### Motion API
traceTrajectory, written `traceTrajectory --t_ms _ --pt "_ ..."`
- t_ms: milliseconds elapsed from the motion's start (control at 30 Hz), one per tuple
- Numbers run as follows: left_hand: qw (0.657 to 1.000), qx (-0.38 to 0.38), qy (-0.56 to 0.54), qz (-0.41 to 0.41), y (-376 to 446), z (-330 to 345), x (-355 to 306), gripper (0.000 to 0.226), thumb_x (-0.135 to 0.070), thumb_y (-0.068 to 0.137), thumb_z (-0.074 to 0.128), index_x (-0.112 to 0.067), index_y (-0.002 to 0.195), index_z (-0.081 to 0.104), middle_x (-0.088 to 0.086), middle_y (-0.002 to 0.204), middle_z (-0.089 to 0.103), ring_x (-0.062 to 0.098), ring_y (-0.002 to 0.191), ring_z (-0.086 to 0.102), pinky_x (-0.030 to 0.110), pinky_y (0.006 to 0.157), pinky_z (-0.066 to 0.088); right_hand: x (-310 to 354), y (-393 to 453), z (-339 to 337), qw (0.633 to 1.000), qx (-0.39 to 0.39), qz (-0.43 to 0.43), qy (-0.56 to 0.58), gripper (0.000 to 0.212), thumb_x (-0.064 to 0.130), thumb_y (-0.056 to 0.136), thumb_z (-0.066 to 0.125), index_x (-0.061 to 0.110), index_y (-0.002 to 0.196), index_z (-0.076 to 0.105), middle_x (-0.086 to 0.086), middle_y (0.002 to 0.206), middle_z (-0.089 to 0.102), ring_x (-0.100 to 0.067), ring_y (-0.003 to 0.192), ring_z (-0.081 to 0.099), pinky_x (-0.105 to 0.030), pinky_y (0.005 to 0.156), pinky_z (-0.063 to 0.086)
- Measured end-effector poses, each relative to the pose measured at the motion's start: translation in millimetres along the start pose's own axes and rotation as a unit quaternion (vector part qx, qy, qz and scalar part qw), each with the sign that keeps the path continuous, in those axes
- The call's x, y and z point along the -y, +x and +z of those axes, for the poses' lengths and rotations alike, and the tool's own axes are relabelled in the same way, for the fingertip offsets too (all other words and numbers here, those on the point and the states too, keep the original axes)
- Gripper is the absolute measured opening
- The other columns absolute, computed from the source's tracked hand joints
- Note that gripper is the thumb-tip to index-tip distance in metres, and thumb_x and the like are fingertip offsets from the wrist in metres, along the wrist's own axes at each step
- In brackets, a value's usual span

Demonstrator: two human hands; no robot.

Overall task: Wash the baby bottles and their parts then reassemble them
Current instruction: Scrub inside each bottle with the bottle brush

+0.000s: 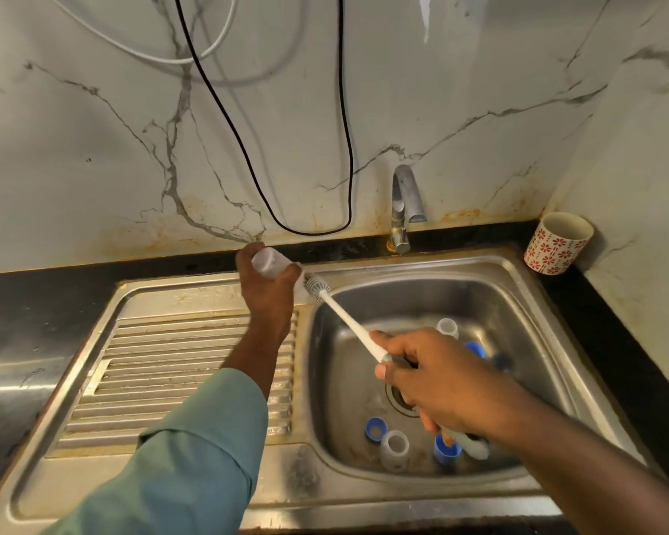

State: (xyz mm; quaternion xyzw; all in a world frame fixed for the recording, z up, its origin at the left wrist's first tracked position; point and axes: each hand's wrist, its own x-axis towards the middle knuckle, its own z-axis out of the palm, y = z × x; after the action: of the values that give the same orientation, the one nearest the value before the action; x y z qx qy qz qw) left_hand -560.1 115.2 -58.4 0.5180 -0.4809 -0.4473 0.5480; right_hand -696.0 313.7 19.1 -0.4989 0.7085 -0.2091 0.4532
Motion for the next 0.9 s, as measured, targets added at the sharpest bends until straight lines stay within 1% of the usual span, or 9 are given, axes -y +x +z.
traceTrajectory --t_ms 133,300,400,467,567,633,667,767,900 --pt "0.999 0.040 0.027 -0.001 0 6 4 0.059 -0.003 0.073 0.082 -0.029 0.117 0.052 -0.007 0.111 0.050 0.015 0.101 0.055 0.028 0.077 0.057 -4 2 -1 1.000 -0.015 0.010 -0.008 0.035 0.031 0.099 0.051 0.028 0.134 0.053 0.014 0.078 0.063 -0.010 0.043 0.054 -0.033 0.052 0.054" --pt "0.999 0.023 -0.026 -0.018 1 22 5 0.059 -0.005 0.073 0.083 -0.028 0.117 0.051 0.000 0.116 0.051 0.021 0.101 0.059 0.035 0.078 0.060 -7 5 -2 0.999 -0.043 0.006 0.022 0.038 0.027 0.100 0.049 0.031 0.138 0.049 0.010 0.066 0.058 -0.010 0.044 0.048 -0.025 0.046 0.046" --pt "1.000 0.014 -0.018 -0.015 -1 33 5 0.059 -0.008 0.072 0.084 -0.028 0.117 0.051 0.001 0.117 0.052 0.026 0.107 0.059 0.041 0.086 0.059 -7 6 -5 0.998 -0.055 0.007 0.019 0.035 0.029 0.101 0.048 0.028 0.136 0.051 0.011 0.078 0.063 -0.008 0.042 0.049 -0.022 0.042 0.045" --pt "0.999 0.007 -0.023 -0.025 -1 35 3 0.057 -0.009 0.074 0.083 -0.029 0.116 0.050 0.004 0.121 0.052 0.027 0.108 0.059 0.044 0.086 0.059 -6 4 -6 0.999 -0.048 0.002 0.019 0.042 0.029 0.101 0.048 0.033 0.142 0.044 0.009 0.070 0.058 -0.008 0.046 0.049 -0.023 0.044 0.047" --pt "0.999 0.038 -0.019 -0.013 -4 43 -3 0.060 -0.009 0.074 0.084 -0.024 0.120 0.050 0.002 0.123 0.050 0.021 0.105 0.058 0.037 0.080 0.059 -6 9 -11 0.998 -0.067 0.006 -0.008 0.044 0.029 0.101 0.047 0.034 0.144 0.041 0.004 0.070 0.058 -0.006 0.046 0.051 -0.023 0.046 0.051" --pt "1.000 0.031 0.004 0.001 -5 47 -5 0.060 -0.008 0.075 0.083 -0.023 0.123 0.050 0.001 0.123 0.049 0.018 0.103 0.057 0.029 0.077 0.057 -6 11 -11 0.996 -0.083 0.001 -0.022 0.042 0.029 0.102 0.046 0.032 0.144 0.043 0.004 0.073 0.059 -0.005 0.044 0.050 -0.018 0.042 0.048" --pt "1.000 0.015 0.002 -0.001 -3 47 -4 0.060 -0.008 0.076 0.082 -0.024 0.124 0.050 0.002 0.122 0.050 0.020 0.105 0.058 0.031 0.079 0.059 -6 12 -10 0.996 -0.079 -0.003 -0.027 0.043 0.030 0.102 0.046 0.032 0.144 0.043 0.004 0.074 0.060 -0.005 0.045 0.050 -0.017 0.042 0.047" --pt "1.000 -0.002 -0.011 -0.027 -2 48 -4 0.059 -0.008 0.075 0.083 -0.025 0.121 0.050 0.000 0.116 0.052 0.023 0.105 0.060 0.043 0.085 0.059 -6 17 -6 0.997 -0.070 0.002 -0.026 0.043 0.030 0.101 0.046 0.035 0.144 0.042 0.004 0.075 0.057 -0.007 0.048 0.051 -0.022 0.047 0.052" --pt "1.000 0.001 0.010 -0.012 -3 50 2 0.060 -0.008 0.074 0.083 -0.022 0.122 0.051 0.004 0.121 0.052 0.025 0.107 0.058 0.044 0.086 0.059 -8 20 -7 0.997 -0.066 0.000 -0.043 0.043 0.031 0.101 0.046 0.033 0.144 0.042 0.005 0.076 0.055 -0.011 0.056 0.055 -0.038 0.061 0.060"
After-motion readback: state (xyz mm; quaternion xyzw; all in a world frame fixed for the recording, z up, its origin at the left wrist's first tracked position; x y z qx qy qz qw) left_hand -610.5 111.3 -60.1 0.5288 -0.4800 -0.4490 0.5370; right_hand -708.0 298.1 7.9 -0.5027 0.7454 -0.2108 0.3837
